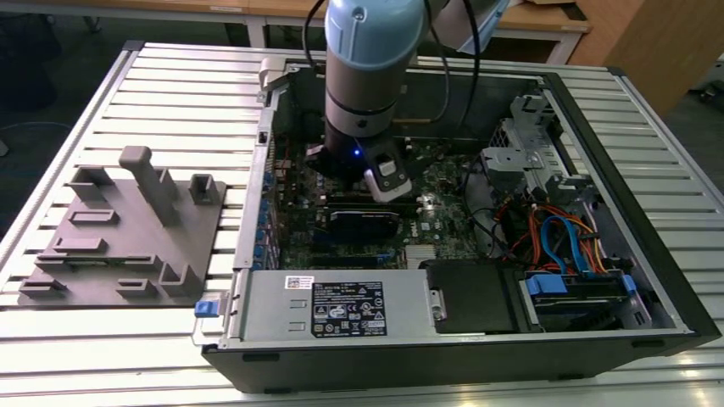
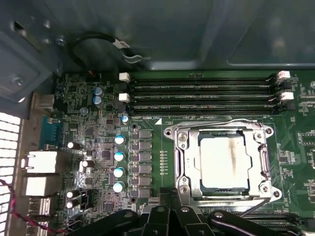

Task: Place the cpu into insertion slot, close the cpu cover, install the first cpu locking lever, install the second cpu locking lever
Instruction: 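Install the second cpu locking lever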

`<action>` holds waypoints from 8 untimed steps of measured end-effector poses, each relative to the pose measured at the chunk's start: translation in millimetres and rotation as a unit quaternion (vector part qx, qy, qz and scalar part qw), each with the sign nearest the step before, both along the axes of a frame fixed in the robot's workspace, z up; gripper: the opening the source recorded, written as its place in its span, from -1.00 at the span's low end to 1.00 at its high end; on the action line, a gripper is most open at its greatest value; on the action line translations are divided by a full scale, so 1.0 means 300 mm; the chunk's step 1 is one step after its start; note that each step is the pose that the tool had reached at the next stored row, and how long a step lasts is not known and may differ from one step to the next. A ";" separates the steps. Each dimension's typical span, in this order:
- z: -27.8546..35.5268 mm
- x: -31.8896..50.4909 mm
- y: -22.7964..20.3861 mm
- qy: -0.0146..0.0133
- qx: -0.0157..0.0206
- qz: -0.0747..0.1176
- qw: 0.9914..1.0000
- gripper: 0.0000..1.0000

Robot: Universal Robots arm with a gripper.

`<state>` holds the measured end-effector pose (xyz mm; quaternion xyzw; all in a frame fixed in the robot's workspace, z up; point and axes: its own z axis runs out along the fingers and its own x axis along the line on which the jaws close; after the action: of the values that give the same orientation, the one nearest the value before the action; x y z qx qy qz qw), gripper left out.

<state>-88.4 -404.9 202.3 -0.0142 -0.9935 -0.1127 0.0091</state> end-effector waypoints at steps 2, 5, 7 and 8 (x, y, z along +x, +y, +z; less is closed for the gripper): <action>0.010 0.000 0.003 0.000 0.000 0.000 1.000 -0.80; 0.032 -0.001 0.006 0.000 0.000 0.000 1.000 -0.80; 0.047 -0.002 0.007 0.000 0.000 0.000 1.000 -0.80; 0.054 -0.002 0.007 0.000 0.000 0.000 1.000 -0.80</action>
<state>-89.0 -402.8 218.4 -0.0142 -0.9935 -0.1126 0.0091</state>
